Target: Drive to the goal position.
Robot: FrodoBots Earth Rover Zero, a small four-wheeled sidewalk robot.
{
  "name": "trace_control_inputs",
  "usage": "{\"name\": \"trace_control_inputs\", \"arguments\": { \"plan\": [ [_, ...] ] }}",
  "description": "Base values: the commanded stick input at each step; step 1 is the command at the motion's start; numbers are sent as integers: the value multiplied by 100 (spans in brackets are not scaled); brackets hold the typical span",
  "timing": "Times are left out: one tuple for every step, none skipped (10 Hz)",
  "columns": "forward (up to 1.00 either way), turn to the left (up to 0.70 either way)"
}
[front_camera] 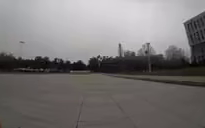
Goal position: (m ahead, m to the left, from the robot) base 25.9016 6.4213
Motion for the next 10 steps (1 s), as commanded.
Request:
{"name": "trace_control_inputs", "arguments": {
  "plan": [
    [70,-1],
    [70,-1],
    [70,-1],
    [70,-1],
    [70,-1],
    [70,-1],
    [70,-1],
    [70,-1],
    [70,-1],
    [70,-1]
  ]
}}
